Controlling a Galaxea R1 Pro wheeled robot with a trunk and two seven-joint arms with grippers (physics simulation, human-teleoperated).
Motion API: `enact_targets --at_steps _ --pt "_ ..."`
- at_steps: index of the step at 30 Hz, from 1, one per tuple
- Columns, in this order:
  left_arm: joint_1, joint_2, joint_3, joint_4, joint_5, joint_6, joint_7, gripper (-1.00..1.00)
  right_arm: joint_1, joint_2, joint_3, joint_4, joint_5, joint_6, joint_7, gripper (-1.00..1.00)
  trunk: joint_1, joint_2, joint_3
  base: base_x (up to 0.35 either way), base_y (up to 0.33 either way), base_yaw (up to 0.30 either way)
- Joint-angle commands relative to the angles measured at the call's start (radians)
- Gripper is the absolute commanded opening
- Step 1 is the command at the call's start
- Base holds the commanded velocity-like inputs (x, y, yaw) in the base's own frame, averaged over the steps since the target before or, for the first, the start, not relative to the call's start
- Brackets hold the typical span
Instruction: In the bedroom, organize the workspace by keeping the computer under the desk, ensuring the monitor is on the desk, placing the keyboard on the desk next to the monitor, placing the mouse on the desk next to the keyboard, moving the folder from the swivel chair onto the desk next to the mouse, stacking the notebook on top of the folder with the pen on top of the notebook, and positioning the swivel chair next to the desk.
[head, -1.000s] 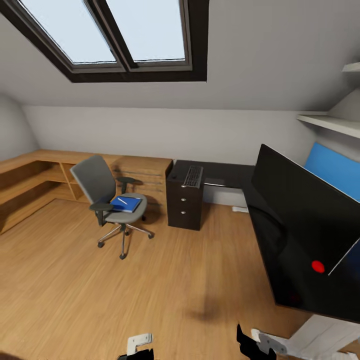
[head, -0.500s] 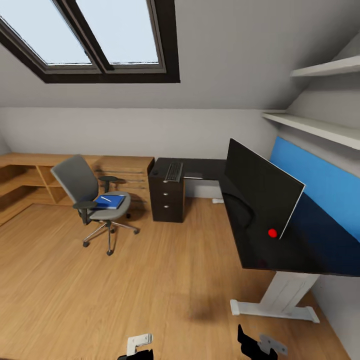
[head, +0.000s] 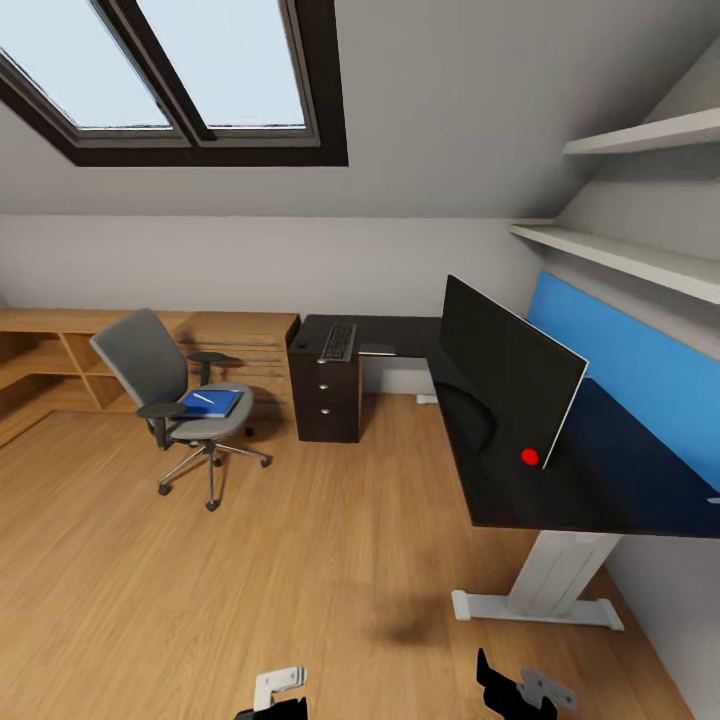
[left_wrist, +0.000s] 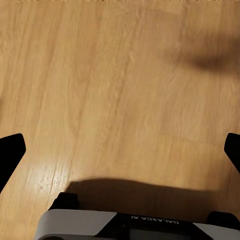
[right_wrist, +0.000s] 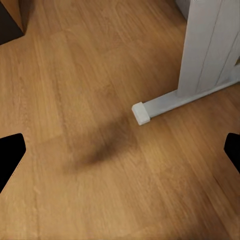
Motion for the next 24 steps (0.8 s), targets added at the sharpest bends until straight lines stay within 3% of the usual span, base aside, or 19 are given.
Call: enact_targets --at_steps 1,7,8,10,11,12,17,20,22,24 --pt "-0.001 0.001 -0.009 0.0 0.007 -0.006 0.003 1.0 -0.001 0.005 -0.002 0.002 -0.01 -0.005 0.009 1.0 0.001 -0.002 -0.002 0.0 0.0 0.0" --pt "-0.001 0.002 -0.009 0.01 0.006 -0.005 -0.001 1.0 -0.001 0.005 -0.003 0.002 -0.012 -0.008 0.007 1.0 0.001 -0.002 -0.002 0.0 0.0 0.0" --pt "-0.001 0.002 -0.008 0.013 0.006 -0.007 -0.001 1.0 -0.001 -0.072 -0.014 -0.002 -0.031 -0.01 0.003 1.0 0.001 -0.002 -0.002 0.0 0.0 0.0" --pt "-0.001 0.004 -0.008 0.013 0.006 -0.007 -0.001 1.0 -0.001 -0.104 -0.029 -0.004 -0.059 -0.006 -0.003 1.0 0.001 -0.002 -0.002 0.0 0.0 0.0" --pt "-0.001 0.017 -0.007 0.013 0.005 -0.008 0.0 1.0 -0.001 -0.164 -0.052 -0.011 -0.133 0.001 -0.008 1.0 0.001 -0.002 -0.002 0.0 0.0 0.0" --pt "-0.001 0.02 -0.007 0.013 0.005 -0.008 -0.001 1.0 -0.001 -0.199 -0.059 -0.025 -0.17 0.013 -0.01 1.0 0.001 -0.002 -0.002 0.0 0.0 0.0" --pt "-0.001 0.024 -0.008 0.013 0.004 -0.009 -0.001 1.0 -0.001 -0.273 -0.064 -0.103 -0.208 0.101 -0.021 1.0 0.001 -0.002 -0.002 0.0 0.0 0.0" --pt "-0.001 0.024 -0.008 0.013 0.003 -0.009 -0.001 1.0 -0.001 -0.339 -0.065 -0.208 -0.217 0.243 -0.055 1.0 0.001 -0.002 -0.002 0.0 0.0 0.0" --pt "-0.001 0.024 -0.008 0.013 0.003 -0.009 -0.001 1.0 -0.001 -0.372 -0.065 -0.278 -0.219 0.336 -0.085 1.0 0.001 -0.002 -0.002 0.0 0.0 0.0" --pt "-0.001 0.024 -0.009 0.013 0.003 -0.009 -0.001 1.0 -0.001 -0.389 -0.066 -0.326 -0.219 0.392 -0.108 1.0 0.001 -0.002 -0.002 0.0 0.0 0.0"
